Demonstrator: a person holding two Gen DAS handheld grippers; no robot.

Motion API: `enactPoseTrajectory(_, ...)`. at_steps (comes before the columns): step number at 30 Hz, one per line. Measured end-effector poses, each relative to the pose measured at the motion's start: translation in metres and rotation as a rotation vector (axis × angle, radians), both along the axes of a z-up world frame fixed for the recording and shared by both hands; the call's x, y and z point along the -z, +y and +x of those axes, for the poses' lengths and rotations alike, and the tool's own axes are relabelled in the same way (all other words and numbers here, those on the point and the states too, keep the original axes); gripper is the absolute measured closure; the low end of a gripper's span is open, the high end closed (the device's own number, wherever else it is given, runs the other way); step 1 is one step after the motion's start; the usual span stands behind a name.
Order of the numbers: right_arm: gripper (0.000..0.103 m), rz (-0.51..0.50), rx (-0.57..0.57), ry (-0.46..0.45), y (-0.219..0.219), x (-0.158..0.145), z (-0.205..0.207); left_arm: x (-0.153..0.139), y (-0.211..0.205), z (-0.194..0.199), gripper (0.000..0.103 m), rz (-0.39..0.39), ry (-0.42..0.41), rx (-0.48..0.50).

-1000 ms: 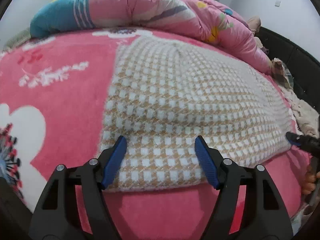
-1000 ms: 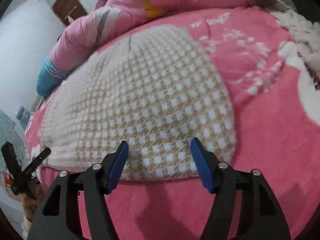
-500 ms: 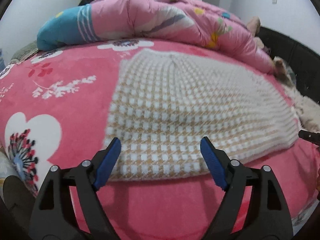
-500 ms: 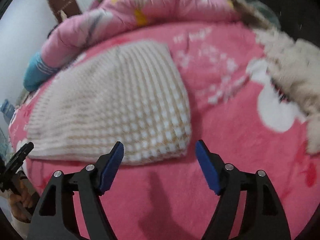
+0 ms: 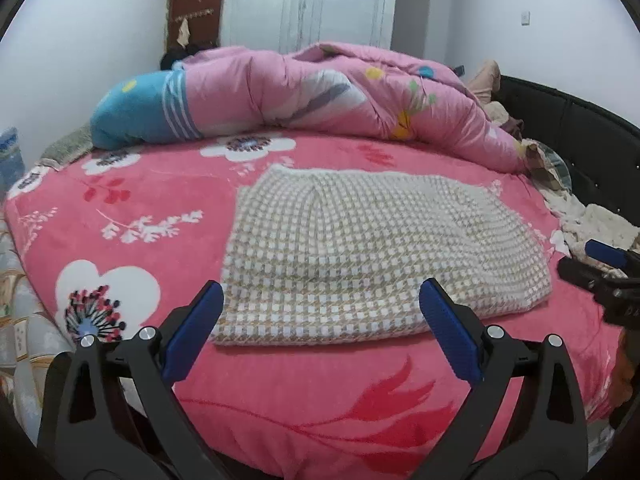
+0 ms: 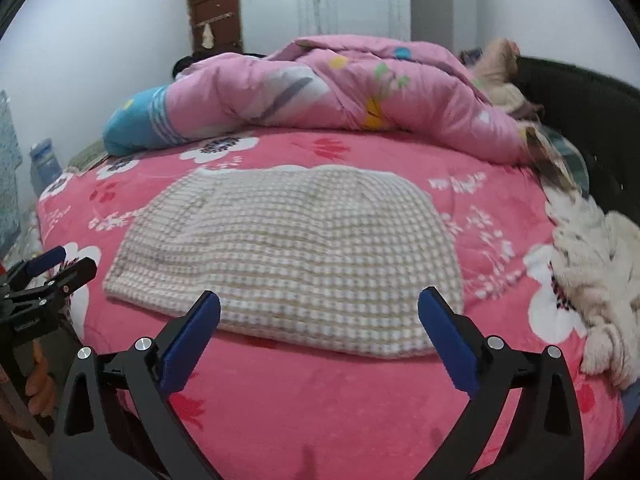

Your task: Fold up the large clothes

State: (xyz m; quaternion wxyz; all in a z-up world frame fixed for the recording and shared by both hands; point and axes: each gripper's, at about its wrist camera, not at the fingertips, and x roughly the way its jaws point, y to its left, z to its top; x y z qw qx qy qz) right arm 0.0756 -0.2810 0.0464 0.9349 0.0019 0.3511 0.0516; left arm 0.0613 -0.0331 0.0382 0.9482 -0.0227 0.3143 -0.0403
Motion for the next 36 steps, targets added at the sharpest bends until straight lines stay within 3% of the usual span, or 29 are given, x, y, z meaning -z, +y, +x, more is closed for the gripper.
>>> enactPoseTrajectory(9,0.007,-0.127,0.047,-0.117,0.029,-0.010,-0.023,-0.018,-0.011,-0.019,0.008,0.104,-0.054,-0.143)
enactPoseTrajectory(14,0.007,-0.105,0.039,-0.132,0.028,-0.015,-0.031,-0.019,-0.013,-0.020,0.008,0.138,-0.041,-0.156)
enactPoseTrajectory(25,0.007,-0.057,0.036,0.017,0.028,0.006,-0.020,0.009,-0.007,-0.012,0.008,0.064,0.119,-0.158)
enactPoseTrajectory(36,0.007,-0.009,0.042,0.086,0.025,0.017,-0.016,0.031,-0.011,-0.003,0.008,-0.005,0.242,-0.125)
